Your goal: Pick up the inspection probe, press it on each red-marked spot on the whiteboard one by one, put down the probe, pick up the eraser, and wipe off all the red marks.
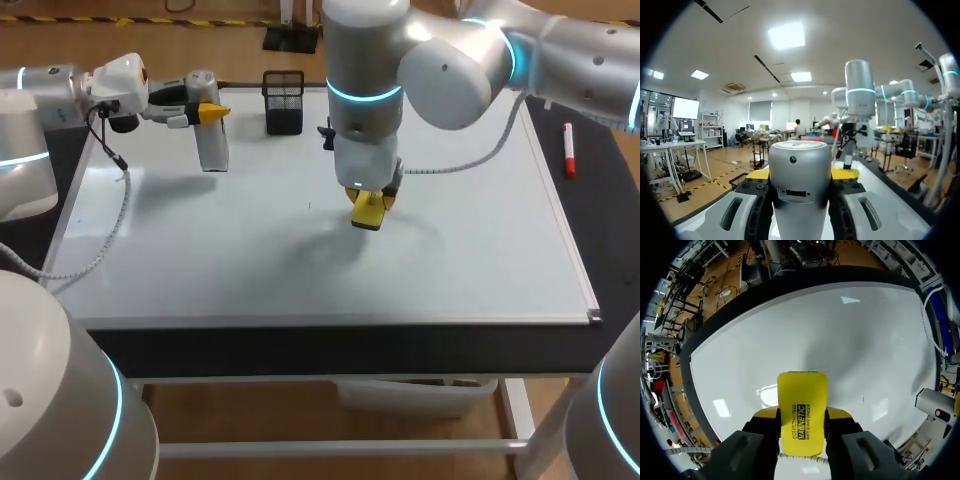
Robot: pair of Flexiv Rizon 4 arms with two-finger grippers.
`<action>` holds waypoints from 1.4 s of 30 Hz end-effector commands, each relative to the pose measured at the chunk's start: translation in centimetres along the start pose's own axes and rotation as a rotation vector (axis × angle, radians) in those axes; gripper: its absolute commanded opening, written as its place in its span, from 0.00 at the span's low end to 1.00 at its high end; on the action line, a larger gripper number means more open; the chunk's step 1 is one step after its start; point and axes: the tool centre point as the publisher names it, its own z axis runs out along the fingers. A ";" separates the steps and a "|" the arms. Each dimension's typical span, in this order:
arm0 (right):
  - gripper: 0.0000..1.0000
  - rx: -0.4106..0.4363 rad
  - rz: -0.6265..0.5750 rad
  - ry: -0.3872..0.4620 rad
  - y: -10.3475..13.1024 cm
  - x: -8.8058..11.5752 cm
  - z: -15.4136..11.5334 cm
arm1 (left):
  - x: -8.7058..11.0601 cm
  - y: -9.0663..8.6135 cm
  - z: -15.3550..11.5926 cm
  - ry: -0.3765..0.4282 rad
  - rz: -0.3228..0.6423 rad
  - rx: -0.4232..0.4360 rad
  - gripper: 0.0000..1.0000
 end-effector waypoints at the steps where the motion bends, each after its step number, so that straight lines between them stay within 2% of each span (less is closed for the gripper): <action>1: 0.00 0.001 -0.002 0.002 -0.1 0.1 -0.1 | 0.0 -0.1 0.0 0.000 0.000 0.001 0.00; 9: 0.00 0.001 -0.002 0.002 -0.1 0.1 -0.1 | 0.0 -0.1 0.0 0.000 0.000 0.001 0.00; 11: 0.00 0.001 -0.001 -0.011 -0.9 0.0 -0.2 | 0.0 -0.1 0.0 0.000 0.000 0.001 0.00; 15: 0.00 0.038 -0.044 -0.009 -3.1 -0.5 -1.2 | 0.0 -0.1 0.0 0.000 0.000 0.001 0.00; 16: 0.00 0.046 -0.060 0.014 -3.7 -0.7 -1.3 | 0.0 -0.1 0.0 0.000 0.000 0.001 0.00; 18: 0.00 0.042 -0.091 0.015 -5.0 -0.9 -1.1 | 0.0 -0.1 0.0 0.000 0.000 0.001 0.00; 19: 0.00 0.043 -0.102 0.045 -5.8 -1.0 -0.8 | 0.0 -0.1 0.0 0.000 0.000 0.001 0.00; 23: 0.00 0.033 -0.153 0.076 -8.5 -1.4 -0.2 | 0.0 -0.1 0.0 0.000 0.000 0.001 0.00; 32: 0.00 0.010 -0.193 0.047 -15.1 -2.0 0.5 | 0.0 -0.1 0.0 0.000 0.000 0.001 0.00; 42: 0.00 0.034 -0.236 0.005 -20.1 -3.8 0.3 | 0.0 -0.1 0.0 0.000 0.000 0.001 0.00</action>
